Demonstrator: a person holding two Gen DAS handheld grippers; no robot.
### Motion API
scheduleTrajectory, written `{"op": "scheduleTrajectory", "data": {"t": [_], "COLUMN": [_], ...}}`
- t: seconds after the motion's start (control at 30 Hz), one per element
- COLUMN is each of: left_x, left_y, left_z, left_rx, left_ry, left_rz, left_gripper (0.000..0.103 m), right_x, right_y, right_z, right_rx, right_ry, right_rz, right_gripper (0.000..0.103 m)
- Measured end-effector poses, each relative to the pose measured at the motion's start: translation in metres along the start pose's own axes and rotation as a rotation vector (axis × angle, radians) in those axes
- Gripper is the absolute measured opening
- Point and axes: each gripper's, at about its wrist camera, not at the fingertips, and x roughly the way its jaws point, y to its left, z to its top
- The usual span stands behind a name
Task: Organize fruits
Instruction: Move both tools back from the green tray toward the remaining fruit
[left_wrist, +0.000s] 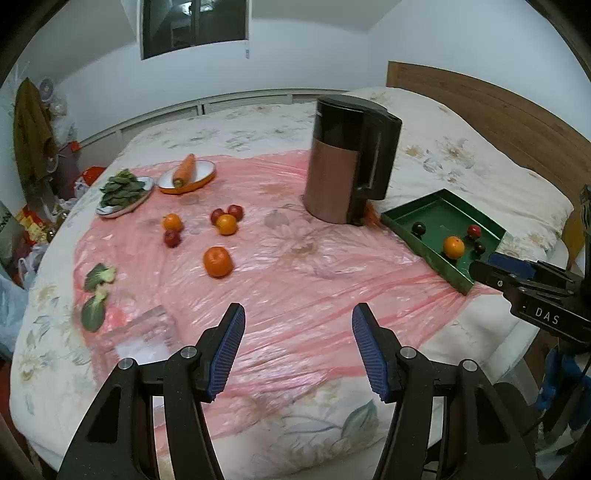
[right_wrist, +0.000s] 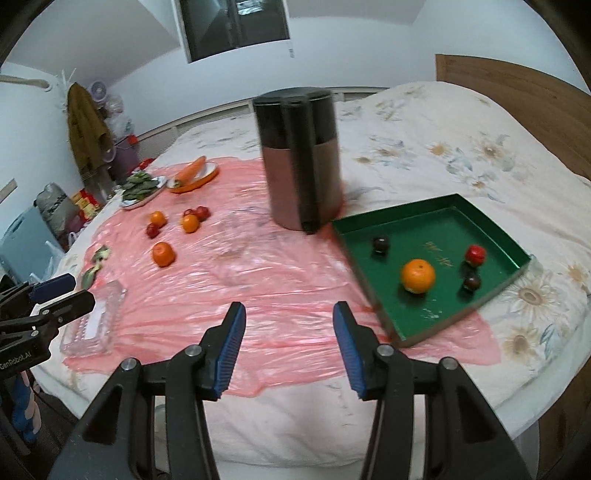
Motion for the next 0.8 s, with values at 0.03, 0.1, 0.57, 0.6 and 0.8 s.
{"op": "scheduleTrajectory", "data": {"t": [0.03,0.1,0.57,0.6,0.8], "left_x": [-0.003,-0.007,-0.013,-0.012,-0.001], "left_y": [0.002,0.005,0.022,0.023,0.039], "left_z": [-0.002,-0.004,-0.013,-0.014,-0.013], "left_rx": [-0.002,-0.005,-0.028,-0.031,-0.067], "left_ry": [-0.004,-0.011,-0.032,-0.032,-0.026], "left_rz": [0.007,0.015,0.035,0.034,0.035], "left_gripper": [0.055,0.055,0.056,0.059,0.061], "right_x": [0.000,0.000,0.011,0.012,0.028], "right_y": [0.003,0.011,0.042,0.044,0.061], "right_z": [0.000,-0.002,-0.003,-0.003,0.000], "right_rx": [-0.004,-0.018,-0.059,-0.062,-0.083], "right_ry": [0.001,0.000,0.004,0.003,0.014], "right_rz": [0.004,0.013,0.062,0.062,0.054], "right_gripper": [0.065,0.065,0.065,0.065,0.091]}}
